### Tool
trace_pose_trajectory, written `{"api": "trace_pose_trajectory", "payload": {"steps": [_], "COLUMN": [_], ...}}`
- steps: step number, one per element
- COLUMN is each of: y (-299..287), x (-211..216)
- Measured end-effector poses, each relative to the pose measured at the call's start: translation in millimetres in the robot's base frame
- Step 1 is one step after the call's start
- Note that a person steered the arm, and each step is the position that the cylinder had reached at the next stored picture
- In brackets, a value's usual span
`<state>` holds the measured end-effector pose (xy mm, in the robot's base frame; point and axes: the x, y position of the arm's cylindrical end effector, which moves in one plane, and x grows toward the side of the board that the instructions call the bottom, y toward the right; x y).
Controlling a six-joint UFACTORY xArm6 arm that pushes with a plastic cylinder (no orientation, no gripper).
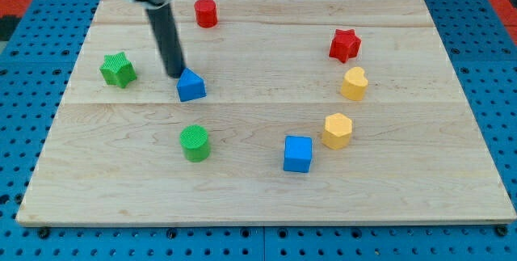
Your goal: Keep the green star above the blue triangle
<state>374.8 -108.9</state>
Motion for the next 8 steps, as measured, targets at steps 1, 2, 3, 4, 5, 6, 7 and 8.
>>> {"api": "trace_pose_trajectory", "payload": {"steps": [1, 2, 3, 4, 5, 6, 7, 8], "y": [38.1, 41.2, 8.4, 4.1, -30.9, -128.4, -165.3, -160.2], "x": [-6.5, 37.4, 49.1, 33.1, -21.7, -61.5, -37.6, 12.2]}}
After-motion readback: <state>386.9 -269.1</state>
